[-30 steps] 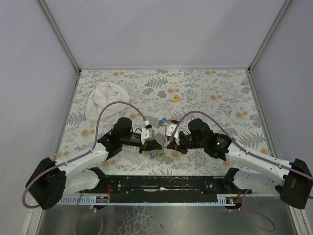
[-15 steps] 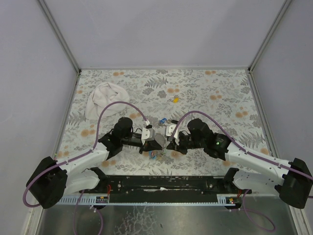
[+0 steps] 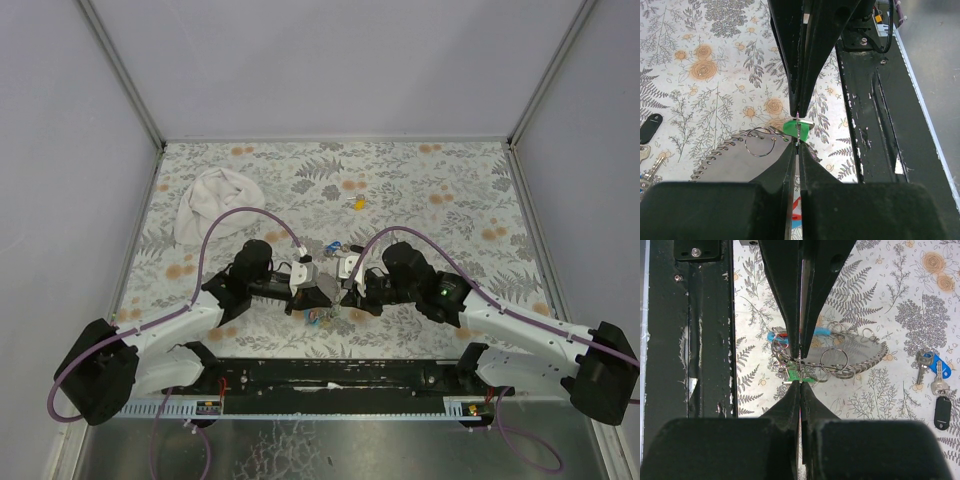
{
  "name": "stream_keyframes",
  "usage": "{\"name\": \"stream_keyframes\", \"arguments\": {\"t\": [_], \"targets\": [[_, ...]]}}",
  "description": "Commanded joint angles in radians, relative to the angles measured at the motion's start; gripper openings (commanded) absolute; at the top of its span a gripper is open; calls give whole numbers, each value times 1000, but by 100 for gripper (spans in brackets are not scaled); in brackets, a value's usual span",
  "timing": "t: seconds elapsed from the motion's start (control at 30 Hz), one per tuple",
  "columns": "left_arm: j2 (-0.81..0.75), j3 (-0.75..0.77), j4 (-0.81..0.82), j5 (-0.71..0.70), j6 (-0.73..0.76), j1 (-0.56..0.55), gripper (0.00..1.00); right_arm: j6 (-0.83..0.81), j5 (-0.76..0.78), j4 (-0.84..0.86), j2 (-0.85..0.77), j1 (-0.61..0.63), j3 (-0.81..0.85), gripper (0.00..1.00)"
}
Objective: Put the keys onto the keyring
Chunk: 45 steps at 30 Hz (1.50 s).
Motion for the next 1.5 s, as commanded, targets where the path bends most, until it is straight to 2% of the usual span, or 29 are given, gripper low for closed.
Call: {"name": "stream_keyframes", "arguments": {"t": [0.0, 1.47], "targets": [[-13, 23, 75, -5, -1, -2, 0, 4, 19, 4, -24, 1, 32, 0], [15, 47, 46, 30, 13, -2, 0, 4, 0, 29, -10, 0, 37, 0]]}}
